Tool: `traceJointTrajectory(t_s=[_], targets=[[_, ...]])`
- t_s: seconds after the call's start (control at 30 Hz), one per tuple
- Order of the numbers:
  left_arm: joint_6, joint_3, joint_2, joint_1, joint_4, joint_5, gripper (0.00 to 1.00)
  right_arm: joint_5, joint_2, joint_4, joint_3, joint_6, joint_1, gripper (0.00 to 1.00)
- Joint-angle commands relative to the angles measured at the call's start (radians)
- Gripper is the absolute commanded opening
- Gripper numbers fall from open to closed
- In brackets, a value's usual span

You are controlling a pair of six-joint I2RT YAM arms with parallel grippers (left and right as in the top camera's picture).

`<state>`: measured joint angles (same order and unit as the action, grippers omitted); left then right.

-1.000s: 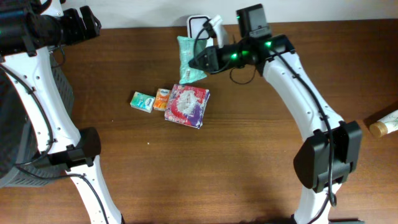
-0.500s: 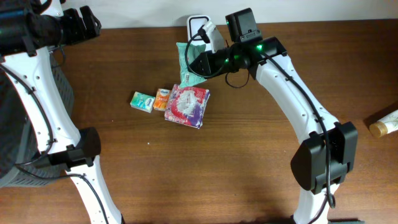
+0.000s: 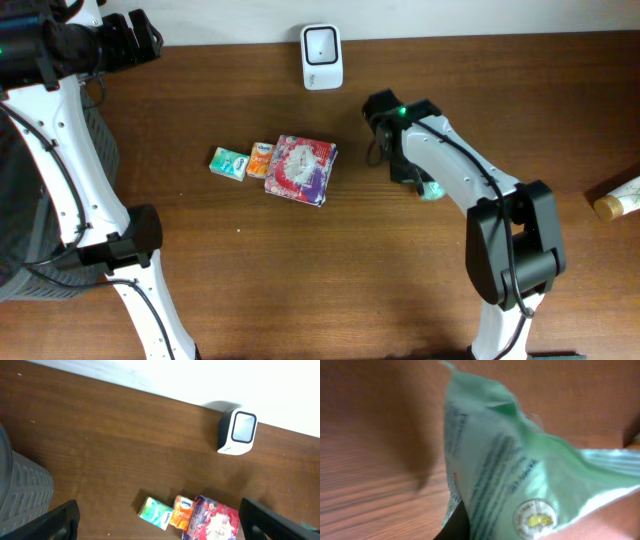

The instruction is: Scan the item barcode

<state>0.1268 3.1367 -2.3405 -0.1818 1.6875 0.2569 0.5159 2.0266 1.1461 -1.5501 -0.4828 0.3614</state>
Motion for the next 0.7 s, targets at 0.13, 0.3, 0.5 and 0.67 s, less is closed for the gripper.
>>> traceJointTrajectory(t_s=[0.13,0.3,0.5,0.67], targets=[[-0.012,-0.002,-0.002,0.002,0.0,0.0,0.99,-0.113,0.014,-0.068,0.036,-0.045,0.006,0.18],[-0.012,-0.002,-0.002,0.003,0.0,0.0,0.99,-0.124,0.01,-0.03,-0.023,0.012,-0.074,0.34],[-0.012,-0.002,-0.002,0.002,0.0,0.0,0.99,-0.333,0.005,-0.013,-0.06,0.155,-0.212,0.57],[-0.012,-0.002,-0.002,0.002,0.0,0.0,0.99,-0.809,-0.007,0.116,-0.229,0.409,-0.525,0.75]])
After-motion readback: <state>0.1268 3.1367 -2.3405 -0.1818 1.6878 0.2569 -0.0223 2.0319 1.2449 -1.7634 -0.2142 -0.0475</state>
